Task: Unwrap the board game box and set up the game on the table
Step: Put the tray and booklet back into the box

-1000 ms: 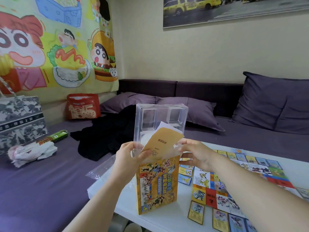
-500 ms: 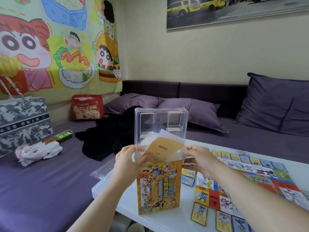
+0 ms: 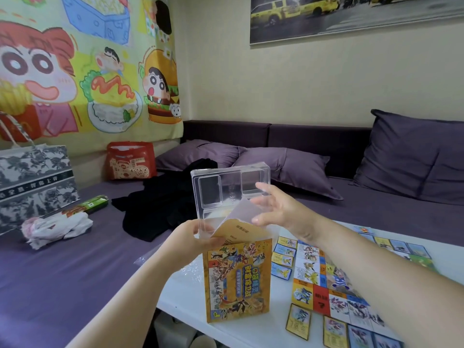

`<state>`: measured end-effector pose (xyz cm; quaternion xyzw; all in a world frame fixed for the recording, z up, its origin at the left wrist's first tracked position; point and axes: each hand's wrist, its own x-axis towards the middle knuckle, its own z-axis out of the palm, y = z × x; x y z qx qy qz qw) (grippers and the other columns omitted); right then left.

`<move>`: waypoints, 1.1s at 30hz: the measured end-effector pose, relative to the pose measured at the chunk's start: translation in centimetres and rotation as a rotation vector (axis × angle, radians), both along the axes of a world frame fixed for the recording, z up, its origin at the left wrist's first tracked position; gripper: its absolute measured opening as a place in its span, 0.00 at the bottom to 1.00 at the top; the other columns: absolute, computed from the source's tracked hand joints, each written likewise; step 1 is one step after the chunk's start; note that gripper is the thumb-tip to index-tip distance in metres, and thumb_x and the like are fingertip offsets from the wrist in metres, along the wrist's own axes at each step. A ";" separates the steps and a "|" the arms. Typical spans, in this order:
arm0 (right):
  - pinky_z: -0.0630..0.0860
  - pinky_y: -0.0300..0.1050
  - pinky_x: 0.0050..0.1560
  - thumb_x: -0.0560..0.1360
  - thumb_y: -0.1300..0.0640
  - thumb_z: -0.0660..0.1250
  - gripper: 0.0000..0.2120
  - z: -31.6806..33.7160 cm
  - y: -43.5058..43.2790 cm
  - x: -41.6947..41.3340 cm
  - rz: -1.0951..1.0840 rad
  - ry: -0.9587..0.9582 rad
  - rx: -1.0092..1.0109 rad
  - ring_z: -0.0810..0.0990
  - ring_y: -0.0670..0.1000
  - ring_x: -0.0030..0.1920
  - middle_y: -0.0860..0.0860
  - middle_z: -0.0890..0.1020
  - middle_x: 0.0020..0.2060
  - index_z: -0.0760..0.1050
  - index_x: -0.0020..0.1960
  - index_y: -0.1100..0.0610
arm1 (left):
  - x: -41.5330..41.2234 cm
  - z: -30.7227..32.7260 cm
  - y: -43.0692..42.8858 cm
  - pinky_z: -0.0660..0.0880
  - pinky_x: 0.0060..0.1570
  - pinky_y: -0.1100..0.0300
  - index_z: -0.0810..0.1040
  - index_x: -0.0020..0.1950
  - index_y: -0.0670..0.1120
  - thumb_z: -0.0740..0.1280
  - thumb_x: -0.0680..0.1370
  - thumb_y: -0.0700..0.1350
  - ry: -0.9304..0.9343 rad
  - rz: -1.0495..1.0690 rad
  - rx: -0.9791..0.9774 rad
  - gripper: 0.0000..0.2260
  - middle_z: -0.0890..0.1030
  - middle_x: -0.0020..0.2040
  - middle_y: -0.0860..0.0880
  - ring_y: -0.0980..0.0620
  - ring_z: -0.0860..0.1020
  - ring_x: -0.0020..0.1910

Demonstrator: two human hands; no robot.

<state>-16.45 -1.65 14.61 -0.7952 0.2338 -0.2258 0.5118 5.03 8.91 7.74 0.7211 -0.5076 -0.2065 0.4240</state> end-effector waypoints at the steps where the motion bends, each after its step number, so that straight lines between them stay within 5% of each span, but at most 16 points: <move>1: 0.71 0.42 0.62 0.62 0.52 0.80 0.54 0.1 -0.1 0.1 -0.005 0.020 -0.024 0.69 0.47 0.65 0.51 0.70 0.67 0.48 0.77 0.47 | 0.0 0.0 0.0 0.77 0.54 0.48 0.81 0.47 0.55 0.76 0.61 0.63 0.002 0.005 0.007 0.19 0.84 0.45 0.56 0.55 0.81 0.48; 6: 0.67 0.47 0.68 0.57 0.44 0.80 0.68 -0.6 0.2 0.2 -0.039 0.184 -0.287 0.64 0.48 0.71 0.47 0.61 0.74 0.25 0.71 0.38 | -0.8 0.3 0.2 0.79 0.51 0.51 0.79 0.48 0.51 0.74 0.68 0.55 -0.016 0.026 -0.002 0.13 0.84 0.42 0.54 0.56 0.82 0.43; 12: 0.58 0.41 0.68 0.58 0.45 0.80 0.69 -1.7 1.8 -0.4 -0.092 0.147 -0.482 0.50 0.45 0.74 0.41 0.38 0.75 0.19 0.64 0.34 | -1.8 0.6 0.5 0.74 0.40 0.64 0.77 0.48 0.48 0.71 0.72 0.55 -0.010 0.038 -0.032 0.13 0.83 0.41 0.54 0.57 0.80 0.43; 15: 0.65 0.39 0.64 0.56 0.40 0.80 0.66 -2.2 2.5 -0.8 -0.082 0.164 -0.687 0.52 0.41 0.69 0.37 0.30 0.72 0.24 0.65 0.30 | -1.5 0.5 0.4 0.76 0.47 0.60 0.78 0.48 0.48 0.70 0.73 0.56 0.008 0.024 -0.023 0.12 0.83 0.41 0.54 0.56 0.81 0.45; 18: 0.72 0.46 0.63 0.55 0.38 0.79 0.60 -2.5 2.8 -1.0 -0.097 0.170 -0.726 0.57 0.49 0.73 0.36 0.30 0.71 0.35 0.68 0.29 | -1.2 0.2 0.2 0.78 0.50 0.56 0.78 0.49 0.49 0.69 0.73 0.57 0.006 0.001 -0.019 0.13 0.84 0.41 0.53 0.57 0.81 0.44; 23: 0.67 0.38 0.57 0.64 0.46 0.77 0.42 -2.5 2.6 -0.2 -0.204 0.082 -0.718 0.66 0.52 0.68 0.38 0.36 0.73 0.57 0.70 0.42 | -0.6 -0.2 -0.1 0.78 0.53 0.52 0.78 0.52 0.52 0.72 0.70 0.59 0.042 -0.071 -0.008 0.16 0.84 0.46 0.54 0.55 0.82 0.47; 26: 0.76 0.41 0.55 0.68 0.52 0.75 0.30 -2.5 2.5 0.4 -0.263 0.019 -0.767 0.77 0.54 0.59 0.42 0.40 0.74 0.64 0.66 0.46 | 0.0 -0.3 -0.1 0.78 0.54 0.50 0.78 0.55 0.54 0.71 0.66 0.66 0.034 -0.131 0.010 0.23 0.83 0.51 0.56 0.55 0.82 0.50; 28: 0.75 0.40 0.55 0.70 0.55 0.73 0.24 -2.3 2.5 0.9 -0.316 -0.025 -0.804 0.77 0.53 0.60 0.47 0.44 0.76 0.68 0.62 0.49 | 0.0 -0.4 -0.2 0.77 0.54 0.50 0.78 0.55 0.54 0.70 0.65 0.68 0.032 -0.153 0.008 0.26 0.83 0.52 0.56 0.55 0.82 0.51; 33: 0.60 0.18 0.48 0.72 0.59 0.71 0.10 -1.5 2.3 1.9 -0.373 -0.098 -0.795 0.64 0.40 0.65 0.49 0.52 0.76 0.75 0.52 0.52 | 0.1 -0.5 -0.4 0.78 0.53 0.50 0.78 0.55 0.53 0.69 0.64 0.68 0.020 -0.155 0.010 0.26 0.83 0.51 0.56 0.56 0.82 0.50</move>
